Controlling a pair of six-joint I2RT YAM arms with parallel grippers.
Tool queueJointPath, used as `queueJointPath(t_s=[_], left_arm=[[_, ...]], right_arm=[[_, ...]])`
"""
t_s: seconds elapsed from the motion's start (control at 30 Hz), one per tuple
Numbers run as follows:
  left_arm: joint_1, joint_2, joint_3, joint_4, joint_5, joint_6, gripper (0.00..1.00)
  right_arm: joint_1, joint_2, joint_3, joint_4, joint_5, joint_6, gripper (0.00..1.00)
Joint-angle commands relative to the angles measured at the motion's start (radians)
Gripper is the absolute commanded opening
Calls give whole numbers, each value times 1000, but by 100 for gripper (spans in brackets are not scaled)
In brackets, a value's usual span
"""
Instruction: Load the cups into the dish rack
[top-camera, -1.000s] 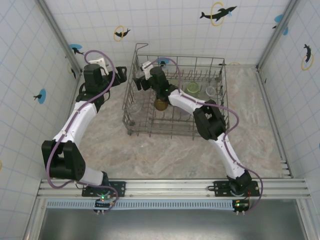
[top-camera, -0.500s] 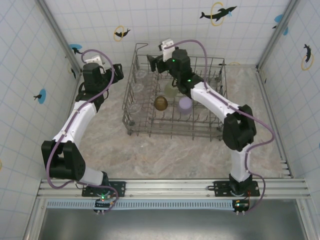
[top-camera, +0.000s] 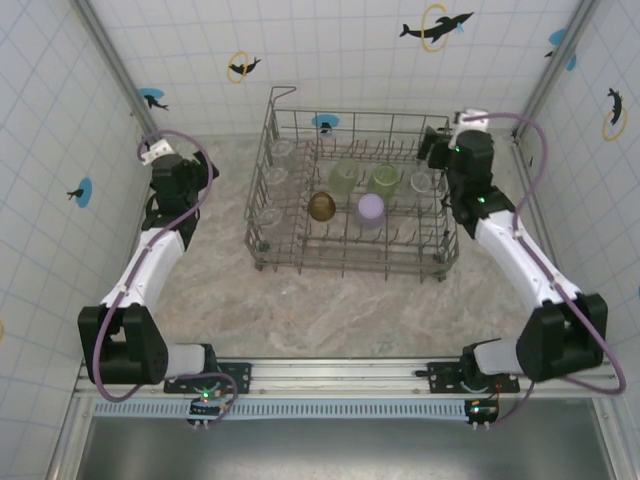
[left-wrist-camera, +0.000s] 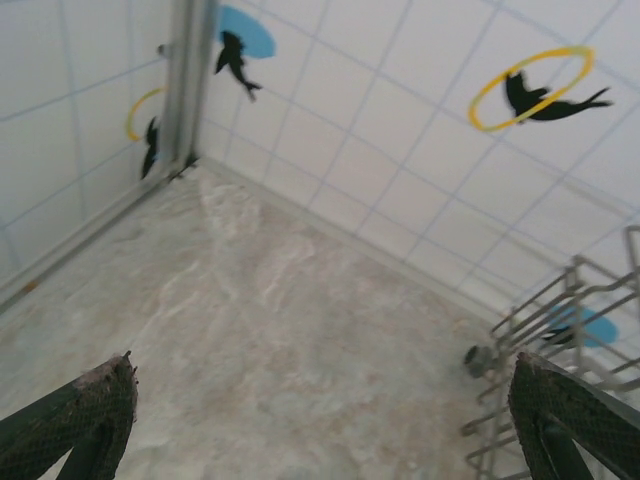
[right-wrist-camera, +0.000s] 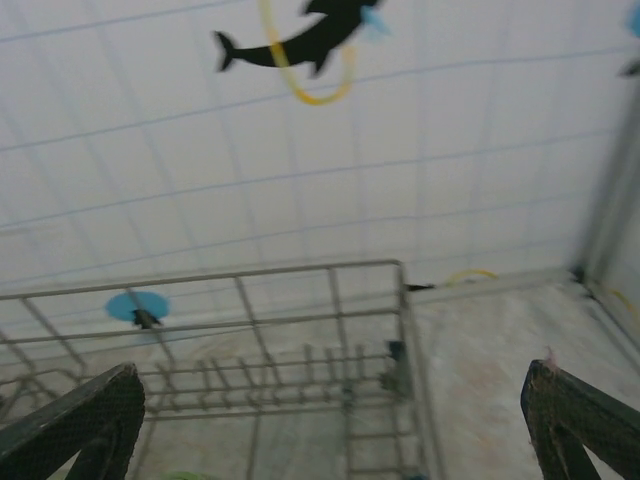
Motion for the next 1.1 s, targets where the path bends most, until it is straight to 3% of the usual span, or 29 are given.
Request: queueJointPath(t_s=[0.0, 0.27, 0.53, 0.67, 0.87, 1.07], left_arm=[[8, -22, -70, 31, -116, -12, 98], [13, -58, -275, 132, -211, 31, 98], [15, -100, -491, 306, -277, 145, 98], [16, -115, -627, 475, -257, 181, 98], [15, -52, -722, 597, -207, 197, 97], [15, 25, -807, 749, -168, 241, 98]], right_arm=[[-52, -114, -133, -72, 104, 89, 100], [-158, -275, -403, -156, 174, 160, 100], [-164, -256, -617, -90, 233, 141, 100], [-161, -276, -750, 78, 254, 150, 100], [-166, -338, -903, 301, 318, 115, 100], [-171, -295, -930, 378, 337, 54, 100]])
